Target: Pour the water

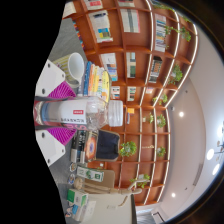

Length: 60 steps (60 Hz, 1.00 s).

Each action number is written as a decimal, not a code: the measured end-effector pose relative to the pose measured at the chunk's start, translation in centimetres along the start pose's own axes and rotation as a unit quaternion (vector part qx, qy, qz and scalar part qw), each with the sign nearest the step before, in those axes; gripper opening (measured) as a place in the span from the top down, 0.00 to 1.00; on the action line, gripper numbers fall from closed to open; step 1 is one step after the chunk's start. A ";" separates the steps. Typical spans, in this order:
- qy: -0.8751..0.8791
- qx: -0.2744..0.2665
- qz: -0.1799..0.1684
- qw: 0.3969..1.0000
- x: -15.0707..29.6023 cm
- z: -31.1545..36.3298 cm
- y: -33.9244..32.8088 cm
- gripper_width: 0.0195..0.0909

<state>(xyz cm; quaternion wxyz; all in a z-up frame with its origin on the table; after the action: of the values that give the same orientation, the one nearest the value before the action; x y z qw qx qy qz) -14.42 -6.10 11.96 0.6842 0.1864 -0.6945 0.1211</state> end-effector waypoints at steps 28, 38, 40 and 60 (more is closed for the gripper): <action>0.020 -0.022 -0.007 1.000 -2.1 -0.6 -0.1 0.60; 0.047 -0.022 0.020 0.998 -1.7 0.0 -1.6 0.08; 0.050 -0.026 0.020 0.998 -1.5 0.2 -2.6 0.07; -0.011 -0.145 0.020 0.989 2.3 -1.9 -14.3 0.07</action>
<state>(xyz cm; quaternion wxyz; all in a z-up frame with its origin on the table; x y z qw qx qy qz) -6.59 -18.35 13.08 0.6937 0.0724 -0.7160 0.0304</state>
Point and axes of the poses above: the point between the fingertips, and its own axes, seen from behind it with the camera up: z to the left, x up, y forward, the way the camera looks, the point moved 9 cm from there along -y, backward, against the way the camera looks, and after that the axes turned 15 degrees about -z, right-handed, at the moved point
